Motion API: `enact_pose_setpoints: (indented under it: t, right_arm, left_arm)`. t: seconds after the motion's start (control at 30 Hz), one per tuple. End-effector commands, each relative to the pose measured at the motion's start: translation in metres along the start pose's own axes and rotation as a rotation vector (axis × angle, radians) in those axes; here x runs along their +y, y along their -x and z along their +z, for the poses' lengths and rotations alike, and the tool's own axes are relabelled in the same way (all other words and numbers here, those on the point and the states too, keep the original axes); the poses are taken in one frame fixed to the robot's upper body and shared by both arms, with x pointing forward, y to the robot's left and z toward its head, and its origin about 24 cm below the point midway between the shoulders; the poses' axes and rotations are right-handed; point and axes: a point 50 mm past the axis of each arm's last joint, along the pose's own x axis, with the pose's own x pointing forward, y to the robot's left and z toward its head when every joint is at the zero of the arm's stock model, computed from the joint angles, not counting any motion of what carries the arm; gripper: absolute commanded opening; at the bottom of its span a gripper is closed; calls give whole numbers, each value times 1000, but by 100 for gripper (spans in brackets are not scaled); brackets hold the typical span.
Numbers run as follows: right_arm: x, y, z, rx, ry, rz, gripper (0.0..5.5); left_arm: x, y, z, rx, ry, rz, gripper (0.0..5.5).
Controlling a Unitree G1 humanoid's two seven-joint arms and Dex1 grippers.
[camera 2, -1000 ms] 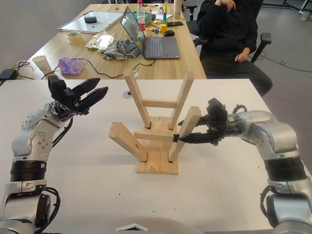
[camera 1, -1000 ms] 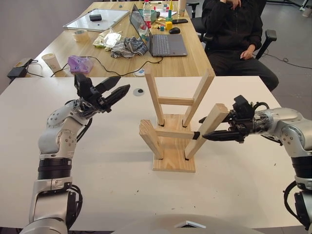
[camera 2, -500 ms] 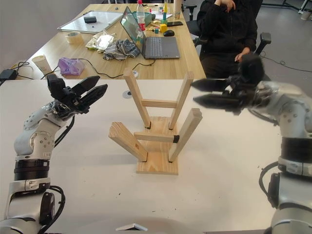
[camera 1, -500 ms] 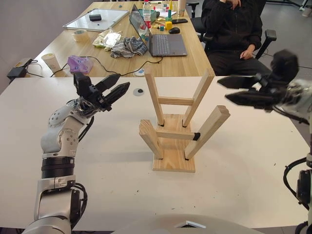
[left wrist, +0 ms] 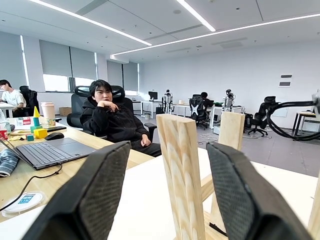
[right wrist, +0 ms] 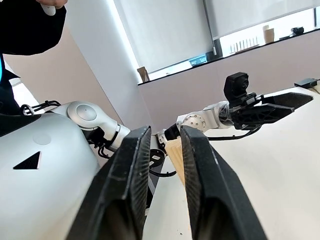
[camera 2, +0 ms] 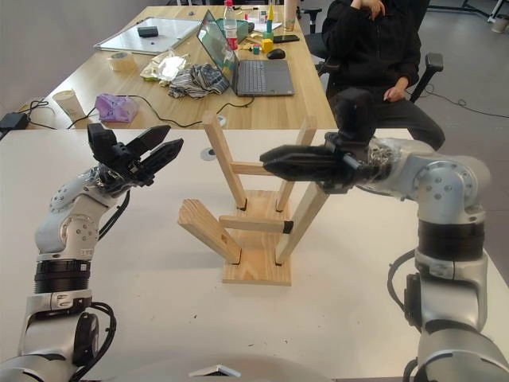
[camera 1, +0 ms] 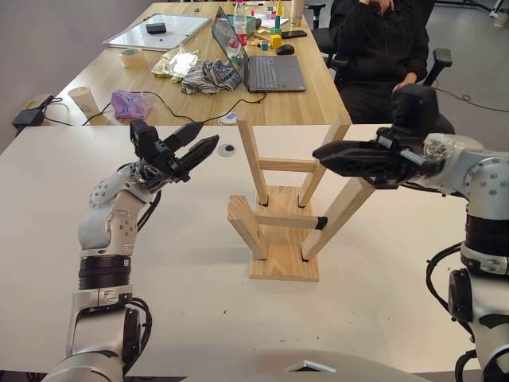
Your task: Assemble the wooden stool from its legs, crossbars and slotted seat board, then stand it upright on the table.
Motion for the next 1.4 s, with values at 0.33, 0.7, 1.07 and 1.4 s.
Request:
enact_pose_setpoints:
  t: [0.33, 0.7, 1.07, 1.4]
  right_arm:
    - [6, -8, 14, -2, 126, -65, 5]
    - [16, -95, 44, 559, 421, -200, 134]
    - [-9, -73, -11, 925, 450, -281, 197]
    - [-24, -62, -35, 1010, 419, -285, 197]
  left_arm:
    - [-2, 0, 1, 8, -19, 3, 281]
    - [-6, 0, 5, -22, -45, 69, 281]
    - [-23, 0, 14, -33, -112, 113, 281]
    - [-35, -1, 9, -59, -107, 142, 281]
